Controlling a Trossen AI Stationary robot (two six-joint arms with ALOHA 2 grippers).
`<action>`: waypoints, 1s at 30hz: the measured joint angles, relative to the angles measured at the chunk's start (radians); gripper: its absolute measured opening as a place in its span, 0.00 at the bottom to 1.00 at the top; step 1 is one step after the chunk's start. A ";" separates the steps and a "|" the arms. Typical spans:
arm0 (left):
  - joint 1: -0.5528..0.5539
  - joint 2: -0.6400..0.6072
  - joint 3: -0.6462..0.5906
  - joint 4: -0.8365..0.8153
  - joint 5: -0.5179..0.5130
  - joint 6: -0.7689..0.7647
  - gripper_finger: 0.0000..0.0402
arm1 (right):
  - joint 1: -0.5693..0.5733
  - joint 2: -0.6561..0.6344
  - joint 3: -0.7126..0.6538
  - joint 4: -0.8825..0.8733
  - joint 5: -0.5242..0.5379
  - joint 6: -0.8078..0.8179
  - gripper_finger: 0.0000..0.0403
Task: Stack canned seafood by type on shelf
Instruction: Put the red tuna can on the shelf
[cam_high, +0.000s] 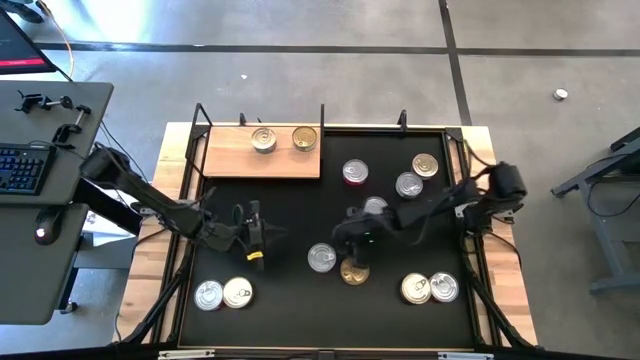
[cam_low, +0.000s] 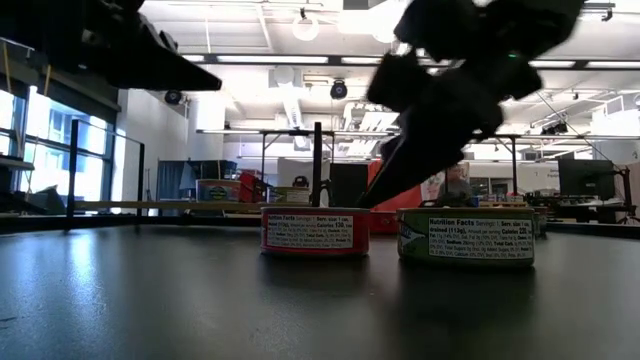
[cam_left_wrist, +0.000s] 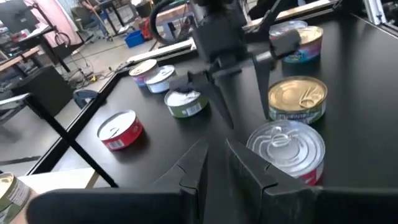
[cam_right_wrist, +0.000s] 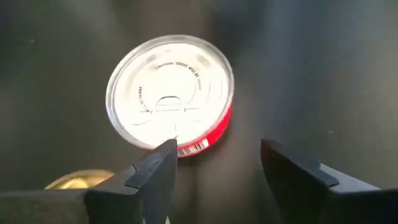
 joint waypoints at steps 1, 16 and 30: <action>-0.001 0.009 0.006 0.003 0.001 0.001 0.11 | 0.000 0.030 0.037 -0.028 -0.001 -0.001 0.56; -0.106 -0.018 0.171 -0.208 -0.068 0.062 0.11 | -0.089 0.333 0.391 -0.046 0.003 -0.289 0.22; -0.169 -0.029 0.280 -0.475 -0.241 -0.132 0.11 | -0.128 -0.008 0.176 -0.107 -0.033 -0.282 0.01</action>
